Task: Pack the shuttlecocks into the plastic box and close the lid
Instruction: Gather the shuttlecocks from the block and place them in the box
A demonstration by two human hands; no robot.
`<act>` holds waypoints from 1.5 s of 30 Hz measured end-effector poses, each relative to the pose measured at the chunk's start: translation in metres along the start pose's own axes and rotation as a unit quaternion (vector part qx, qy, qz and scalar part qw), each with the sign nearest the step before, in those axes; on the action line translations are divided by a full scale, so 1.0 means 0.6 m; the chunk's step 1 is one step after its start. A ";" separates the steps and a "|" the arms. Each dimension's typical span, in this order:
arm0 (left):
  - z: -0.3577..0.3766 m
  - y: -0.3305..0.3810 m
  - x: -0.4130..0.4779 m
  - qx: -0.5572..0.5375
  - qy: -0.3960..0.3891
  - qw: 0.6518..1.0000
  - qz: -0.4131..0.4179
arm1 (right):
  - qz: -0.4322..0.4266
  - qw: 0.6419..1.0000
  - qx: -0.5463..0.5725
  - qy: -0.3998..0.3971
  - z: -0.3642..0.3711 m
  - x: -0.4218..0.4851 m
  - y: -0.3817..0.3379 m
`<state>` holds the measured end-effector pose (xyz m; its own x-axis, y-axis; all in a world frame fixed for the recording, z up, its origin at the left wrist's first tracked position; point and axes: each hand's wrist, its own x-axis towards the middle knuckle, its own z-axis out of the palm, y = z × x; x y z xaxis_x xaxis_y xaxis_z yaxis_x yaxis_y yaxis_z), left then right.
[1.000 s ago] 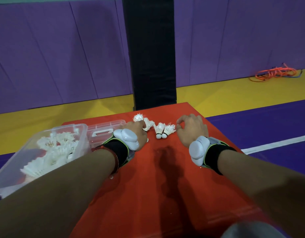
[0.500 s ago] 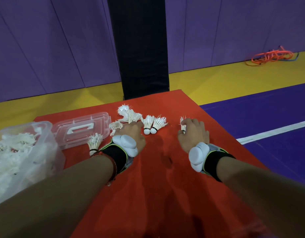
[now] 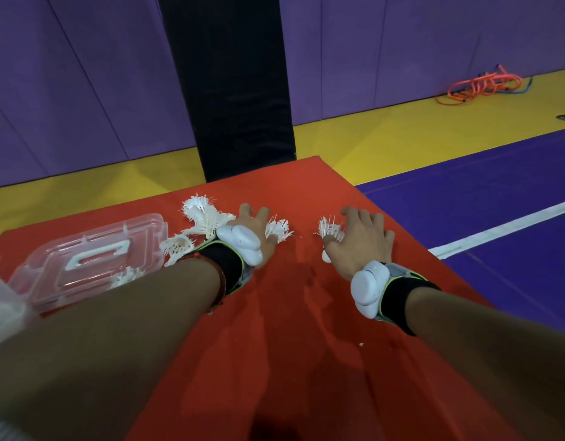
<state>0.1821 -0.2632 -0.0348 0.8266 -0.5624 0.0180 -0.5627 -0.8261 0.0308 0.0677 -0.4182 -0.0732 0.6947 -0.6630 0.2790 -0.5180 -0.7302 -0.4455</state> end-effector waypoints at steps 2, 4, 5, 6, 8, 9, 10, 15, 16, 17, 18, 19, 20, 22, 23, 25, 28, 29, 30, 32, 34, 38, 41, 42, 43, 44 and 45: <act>-0.002 0.005 0.008 0.042 -0.045 0.998 0.007 | -0.003 1.000 0.000 0.000 0.004 -0.002 0.001; -0.002 0.008 0.009 0.067 -0.066 0.995 0.016 | -0.007 1.000 -0.002 0.003 0.008 -0.006 0.003; 0.001 0.008 0.008 0.065 -0.069 0.995 0.023 | -0.009 1.000 0.000 0.005 0.009 -0.008 0.003; 0.005 0.007 0.006 0.058 -0.068 0.995 0.032 | -0.009 1.000 0.003 0.007 0.009 -0.008 0.003; 0.007 0.007 -0.001 0.039 -0.073 0.996 0.040 | -0.003 1.000 0.002 0.005 0.007 -0.009 0.001; 0.007 0.006 -0.004 0.030 -0.069 0.996 0.039 | -0.002 1.000 -0.002 0.002 0.005 -0.010 0.001; 0.007 0.006 -0.007 0.020 -0.065 0.997 0.037 | -0.002 1.000 -0.006 -0.001 0.002 -0.011 0.000; -0.002 0.007 -0.034 -0.017 -0.086 0.996 0.031 | 0.003 1.000 0.005 -0.027 -0.018 -0.028 -0.013; -0.009 0.007 -0.044 -0.011 -0.086 0.996 0.030 | 0.003 0.999 0.005 -0.032 -0.025 -0.034 -0.017; -0.018 0.009 -0.054 0.003 -0.091 0.995 0.029 | 0.000 0.999 0.006 -0.035 -0.031 -0.040 -0.021; -0.024 0.009 -0.062 0.015 -0.102 0.994 0.024 | -0.005 0.999 0.007 -0.038 -0.036 -0.046 -0.024; -0.029 0.007 -0.070 0.017 -0.116 0.993 0.015 | -0.014 0.999 0.009 -0.042 -0.041 -0.051 -0.027; -0.033 0.005 -0.078 0.015 -0.134 0.991 0.004 | -0.029 0.998 0.011 -0.047 -0.047 -0.057 -0.029; -0.033 0.000 -0.092 0.016 -0.153 0.988 -0.012 | -0.065 0.996 0.013 -0.053 -0.057 -0.071 -0.032; -0.035 -0.004 -0.101 0.019 -0.157 0.987 -0.018 | -0.082 0.995 0.014 -0.052 -0.066 -0.080 -0.036; -0.036 -0.011 -0.113 0.028 -0.173 0.984 -0.029 | -0.095 0.994 0.014 -0.054 -0.077 -0.091 -0.046; -0.046 -0.026 -0.144 0.015 -0.190 0.981 -0.045 | -0.109 0.993 0.009 -0.052 -0.089 -0.106 -0.062; -0.049 -0.034 -0.154 -0.010 -0.184 0.981 -0.055 | -0.112 0.992 0.006 -0.054 -0.091 -0.110 -0.068; -0.052 -0.040 -0.162 -0.035 -0.183 0.980 -0.065 | -0.113 0.992 0.003 -0.058 -0.093 -0.113 -0.072; -0.060 -0.059 -0.179 -0.079 -0.200 0.972 -0.091 | -0.115 0.991 -0.006 -0.070 -0.096 -0.121 -0.080; -0.068 -0.079 -0.203 -0.110 -0.219 0.963 -0.115 | -0.121 0.990 -0.015 -0.078 -0.095 -0.134 -0.095; -0.064 -0.121 -0.227 -0.105 -0.197 0.967 -0.124 | -0.103 0.990 -0.009 -0.090 -0.088 -0.145 -0.126; -0.075 -0.149 -0.236 -0.123 -0.263 0.944 -0.157 | -0.089 0.990 0.001 -0.105 -0.077 -0.152 -0.150; -0.078 -0.154 -0.239 -0.104 -0.263 0.945 -0.162 | -0.086 0.990 0.005 -0.109 -0.072 -0.155 -0.156; -0.080 -0.165 -0.242 -0.097 -0.256 0.947 -0.168 | -0.085 0.990 0.007 -0.111 -0.064 -0.159 -0.166; -0.078 -0.172 -0.243 -0.085 -0.252 0.948 -0.174 | -0.086 0.990 0.009 -0.110 -0.056 -0.162 -0.173; -0.077 -0.177 -0.246 -0.079 -0.246 0.950 -0.175 | -0.087 0.990 0.012 -0.107 -0.050 -0.165 -0.179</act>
<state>0.1199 -0.0910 0.0056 0.8400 -0.2356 -0.4887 -0.2143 -0.9716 0.1000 0.0397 -0.2794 -0.0274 0.8638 -0.4755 0.1669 -0.3714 -0.8245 -0.4270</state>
